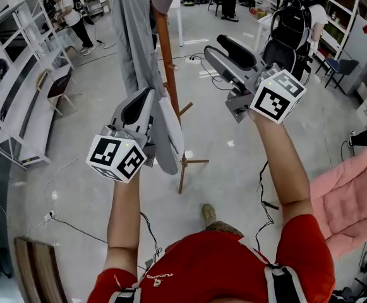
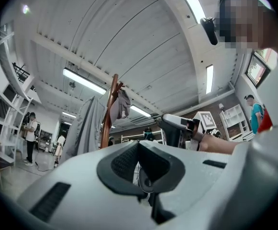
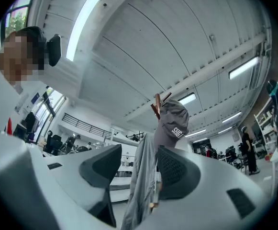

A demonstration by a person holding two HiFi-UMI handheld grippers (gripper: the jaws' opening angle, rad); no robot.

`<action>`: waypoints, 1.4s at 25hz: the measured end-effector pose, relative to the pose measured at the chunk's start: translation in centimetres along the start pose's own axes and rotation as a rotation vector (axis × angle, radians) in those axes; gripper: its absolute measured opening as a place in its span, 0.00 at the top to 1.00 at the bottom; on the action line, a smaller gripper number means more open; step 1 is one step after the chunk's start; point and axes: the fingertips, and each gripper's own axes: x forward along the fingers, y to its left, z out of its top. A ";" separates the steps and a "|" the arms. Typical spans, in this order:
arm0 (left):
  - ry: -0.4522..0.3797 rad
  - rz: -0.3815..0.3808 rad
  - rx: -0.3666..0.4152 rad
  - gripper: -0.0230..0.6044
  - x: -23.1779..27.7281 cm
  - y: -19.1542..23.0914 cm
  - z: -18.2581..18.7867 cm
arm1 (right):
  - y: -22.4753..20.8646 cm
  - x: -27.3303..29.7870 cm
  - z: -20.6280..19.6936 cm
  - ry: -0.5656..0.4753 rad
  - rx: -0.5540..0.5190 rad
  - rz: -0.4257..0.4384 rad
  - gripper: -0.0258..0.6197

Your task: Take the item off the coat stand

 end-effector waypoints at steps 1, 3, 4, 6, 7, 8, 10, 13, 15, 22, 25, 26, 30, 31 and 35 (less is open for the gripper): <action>-0.003 0.004 0.003 0.95 0.9 0.5 0.0 | -1.4 0.6 0.7 -0.007 -0.010 0.003 0.59; -0.013 0.013 0.011 0.95 2.8 1.4 0.2 | -4.9 1.6 1.8 -0.008 -0.012 -0.016 0.58; -0.018 0.019 0.015 0.95 3.8 2.0 0.3 | -6.9 2.0 2.2 -0.003 -0.002 -0.039 0.58; -0.023 0.034 0.016 0.95 5.4 3.1 0.4 | -10.5 3.2 3.3 0.000 0.012 -0.054 0.58; -0.024 0.043 0.016 0.95 6.2 3.6 0.4 | -11.9 4.0 3.9 -0.003 0.011 -0.043 0.57; -0.025 0.053 0.019 0.95 7.0 4.2 0.4 | -13.2 4.9 4.6 -0.007 0.010 -0.029 0.57; -0.028 0.071 0.031 0.95 8.4 5.3 0.6 | -15.4 6.7 6.0 -0.015 0.010 -0.001 0.56; -0.033 0.090 0.035 0.95 10.3 6.7 1.0 | -18.3 9.4 7.4 -0.016 0.020 0.033 0.55; -0.032 0.101 0.030 0.95 11.3 7.7 1.1 | -19.8 11.0 8.0 -0.011 0.019 0.045 0.55; -0.028 0.076 0.024 0.95 13.4 9.9 1.5 | -20.3 17.3 10.9 -0.021 -0.014 0.194 0.51; -0.023 0.044 0.030 0.95 13.9 10.4 1.4 | -18.9 19.8 11.4 -0.009 -0.042 0.282 0.51; -0.025 0.035 0.031 0.95 14.0 10.6 1.4 | -18.7 20.4 11.3 -0.002 -0.042 0.294 0.51; -0.034 0.005 0.032 0.95 14.1 11.0 1.5 | -17.7 22.2 11.4 -0.015 -0.055 0.303 0.59; -0.037 -0.001 0.035 0.95 14.0 11.0 1.5 | -17.5 22.3 11.6 -0.024 -0.058 0.302 0.72; -0.050 -0.018 0.038 0.95 13.7 11.1 1.3 | -17.7 22.4 11.9 -0.047 -0.084 0.239 0.90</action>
